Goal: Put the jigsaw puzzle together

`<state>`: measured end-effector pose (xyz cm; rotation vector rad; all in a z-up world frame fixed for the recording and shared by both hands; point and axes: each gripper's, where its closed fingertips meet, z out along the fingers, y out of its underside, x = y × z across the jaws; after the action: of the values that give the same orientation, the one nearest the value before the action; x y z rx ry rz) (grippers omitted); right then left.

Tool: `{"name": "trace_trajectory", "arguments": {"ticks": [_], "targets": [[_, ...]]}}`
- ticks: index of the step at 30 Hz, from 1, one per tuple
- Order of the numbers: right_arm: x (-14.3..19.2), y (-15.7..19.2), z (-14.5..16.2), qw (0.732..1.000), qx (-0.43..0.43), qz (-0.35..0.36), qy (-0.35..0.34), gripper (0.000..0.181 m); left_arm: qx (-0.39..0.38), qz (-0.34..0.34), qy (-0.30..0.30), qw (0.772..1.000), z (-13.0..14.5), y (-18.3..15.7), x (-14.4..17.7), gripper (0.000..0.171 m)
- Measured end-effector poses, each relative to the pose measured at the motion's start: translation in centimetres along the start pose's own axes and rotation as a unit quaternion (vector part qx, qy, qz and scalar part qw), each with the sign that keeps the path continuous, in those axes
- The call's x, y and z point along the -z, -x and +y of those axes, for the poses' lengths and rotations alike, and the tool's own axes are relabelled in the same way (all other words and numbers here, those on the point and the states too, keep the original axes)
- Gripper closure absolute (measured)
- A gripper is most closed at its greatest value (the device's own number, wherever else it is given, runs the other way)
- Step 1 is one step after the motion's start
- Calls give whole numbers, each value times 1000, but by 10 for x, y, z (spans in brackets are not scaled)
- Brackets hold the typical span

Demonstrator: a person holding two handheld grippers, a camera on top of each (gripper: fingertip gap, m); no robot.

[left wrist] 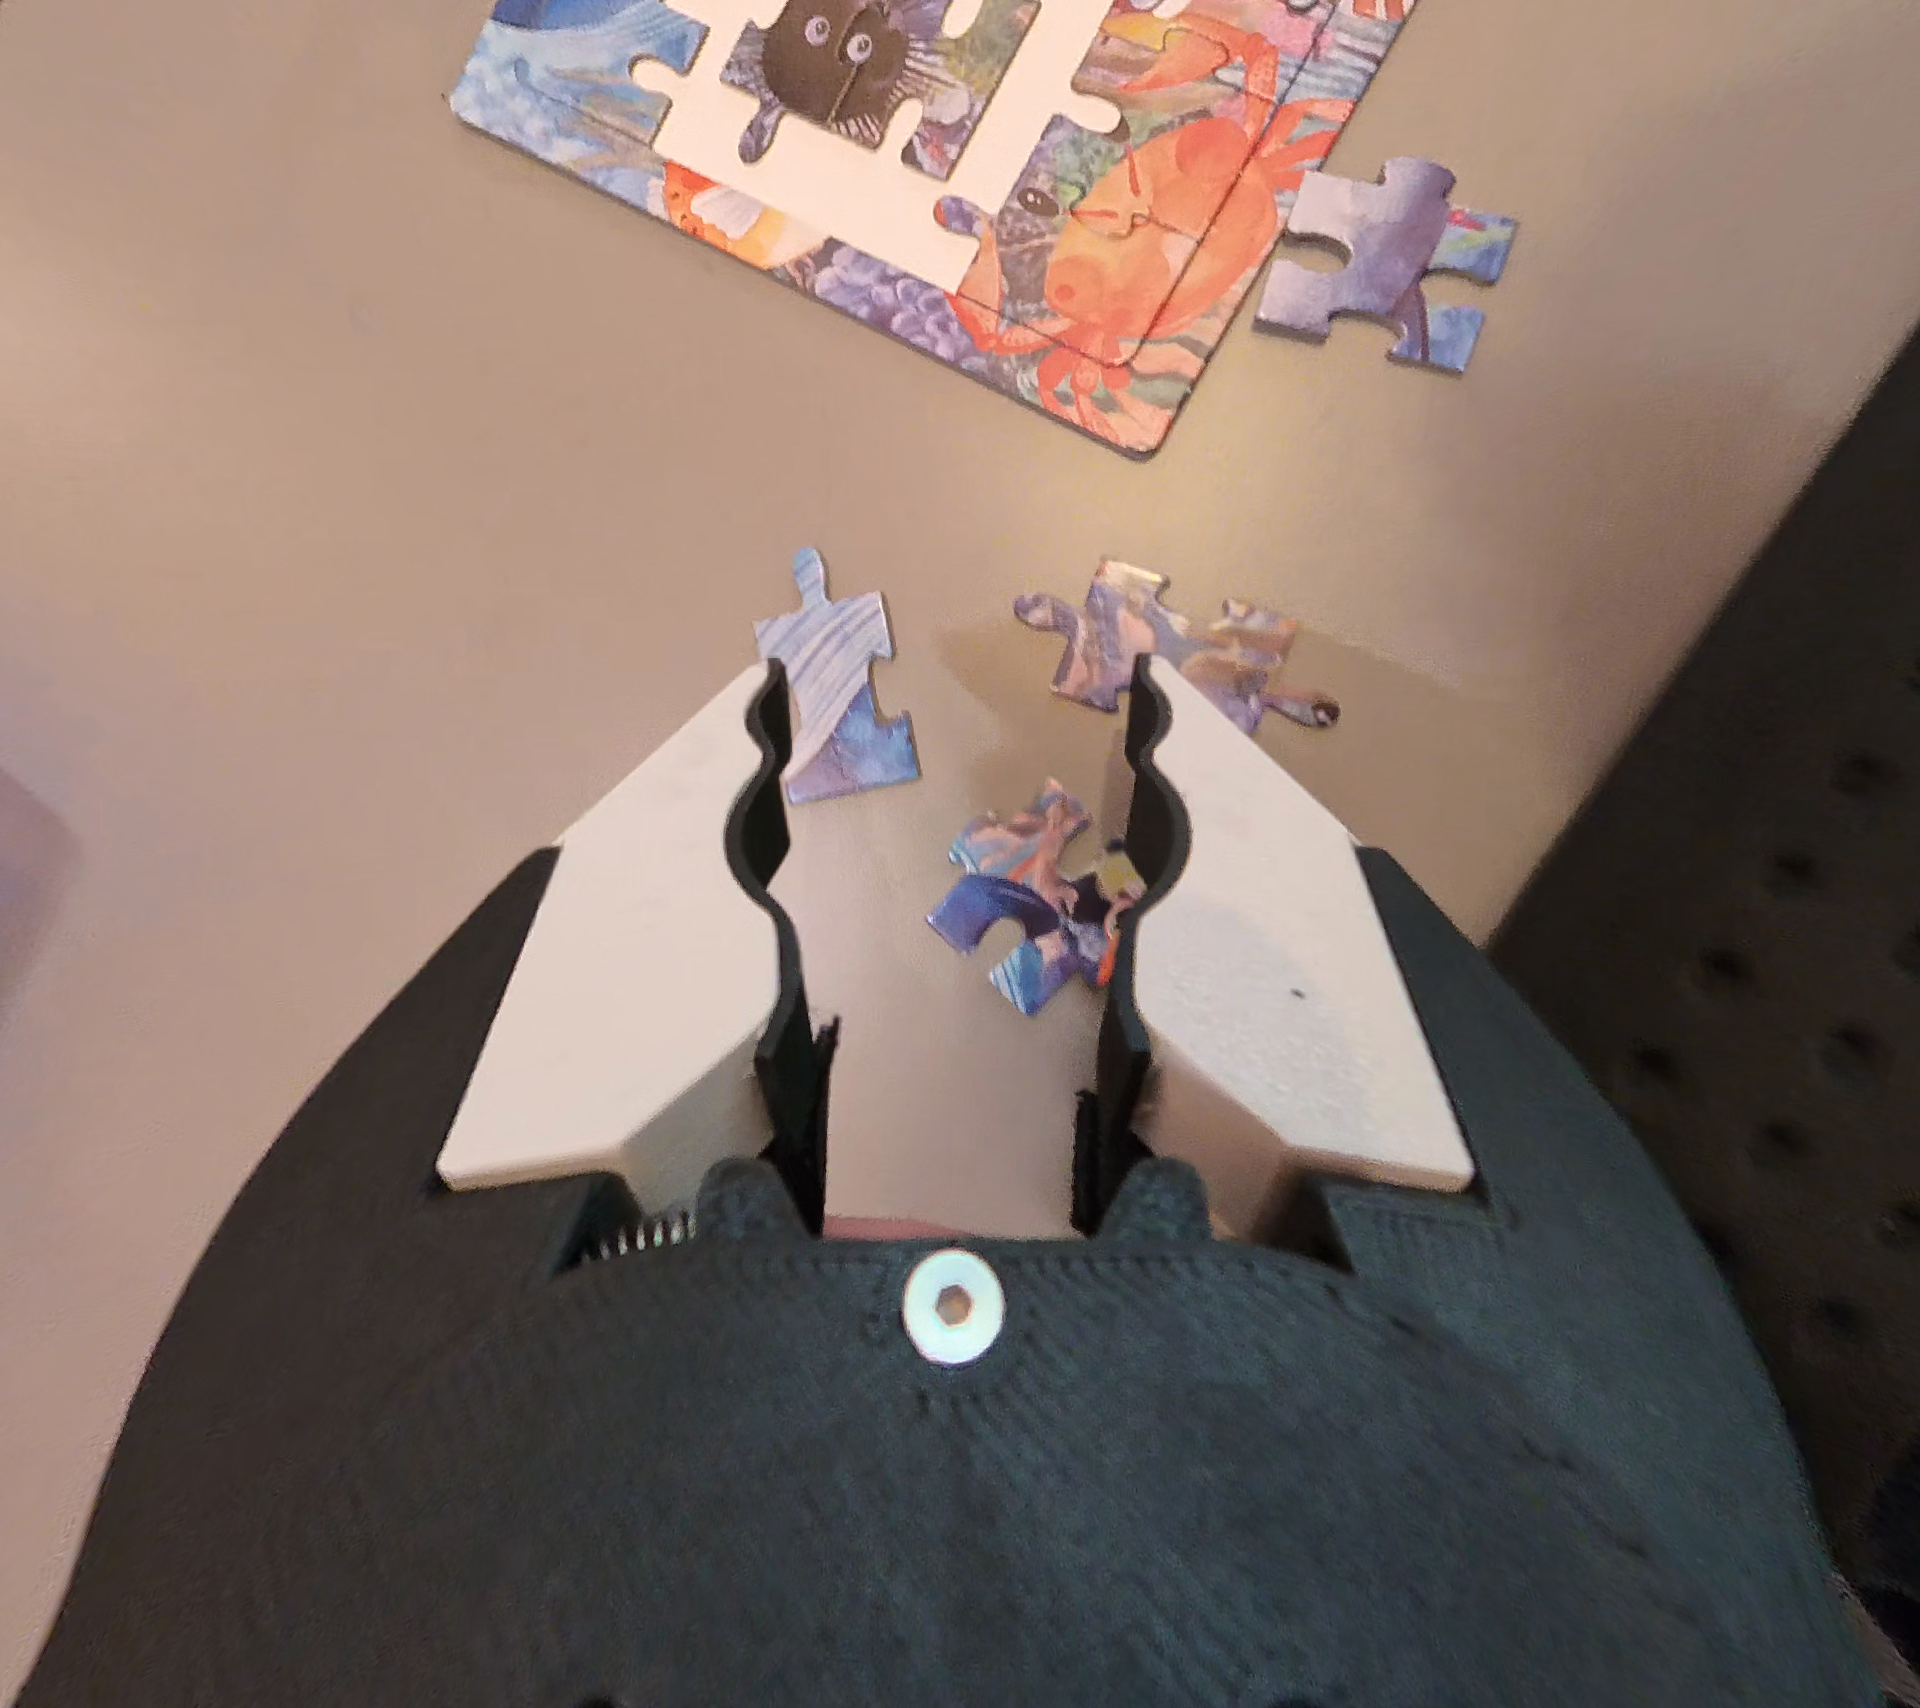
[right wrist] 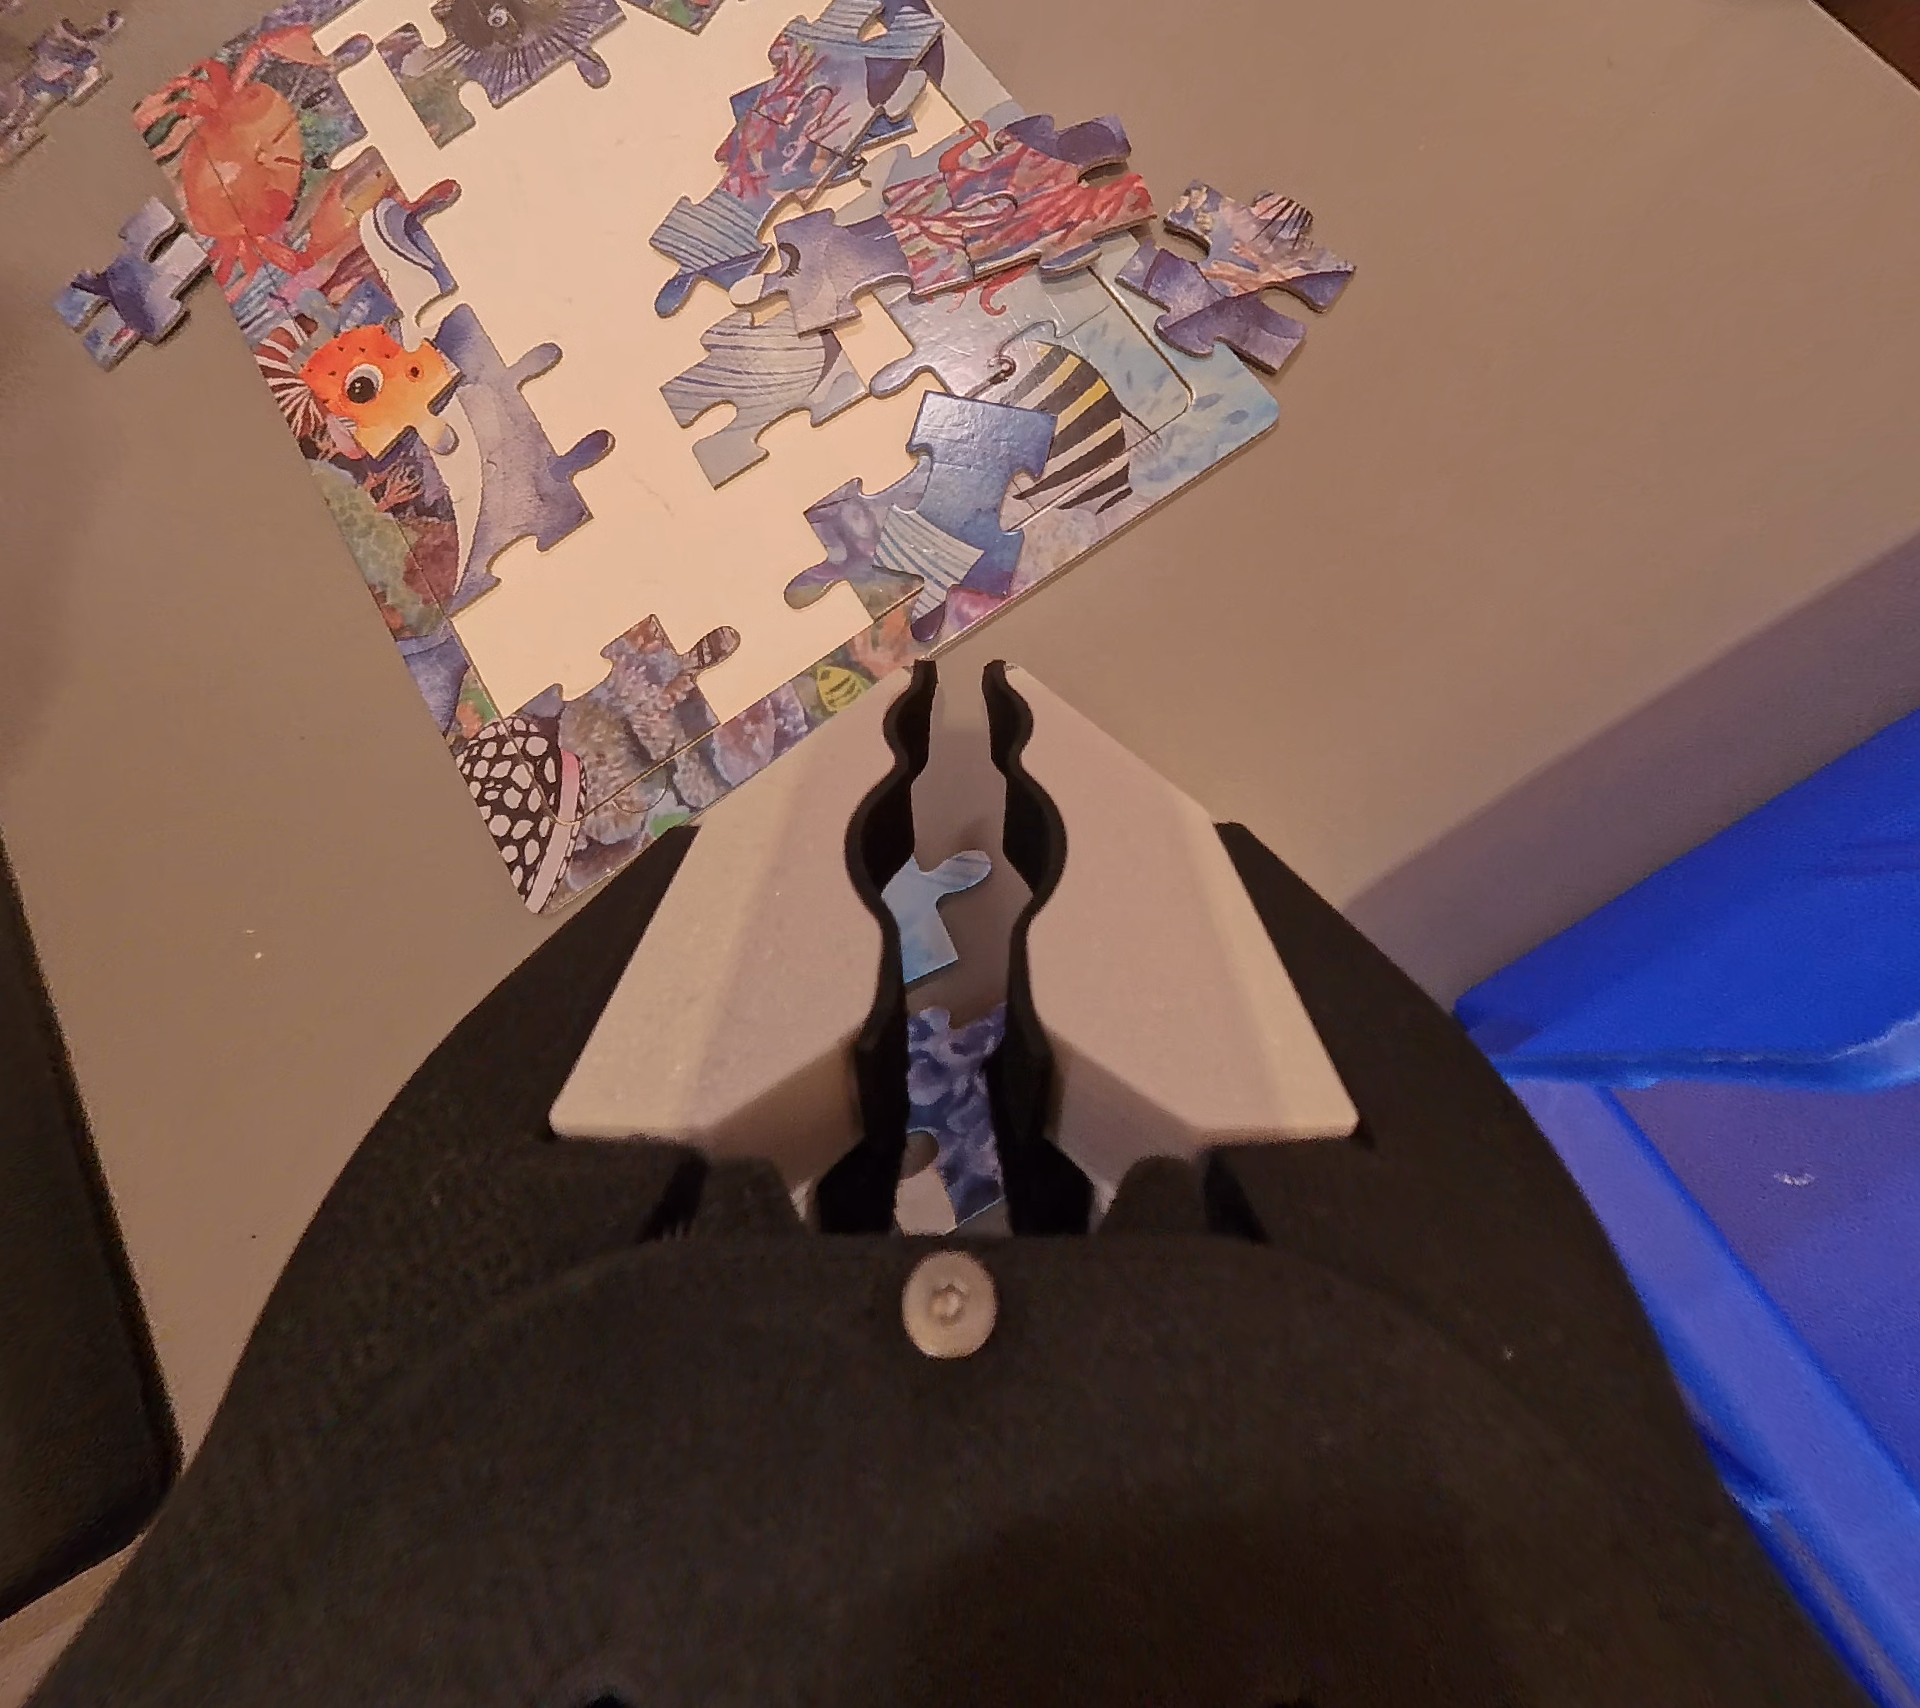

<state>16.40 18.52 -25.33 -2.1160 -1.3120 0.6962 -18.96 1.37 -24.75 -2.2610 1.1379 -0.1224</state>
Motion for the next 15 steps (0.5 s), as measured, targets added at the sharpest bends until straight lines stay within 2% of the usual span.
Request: {"name": "trace_trajectory", "arguments": {"ticks": [9, 15], "targets": [[-3, 1, 2, 1000, 0, -4, 5, 173, 26, 29, 35, 999, 46, -15, 29, 108], [-4, 2, 2, 1000, 1, -5, 7, 172, 30, 29, 55, 998, 61, -12, 18, 115]]}}
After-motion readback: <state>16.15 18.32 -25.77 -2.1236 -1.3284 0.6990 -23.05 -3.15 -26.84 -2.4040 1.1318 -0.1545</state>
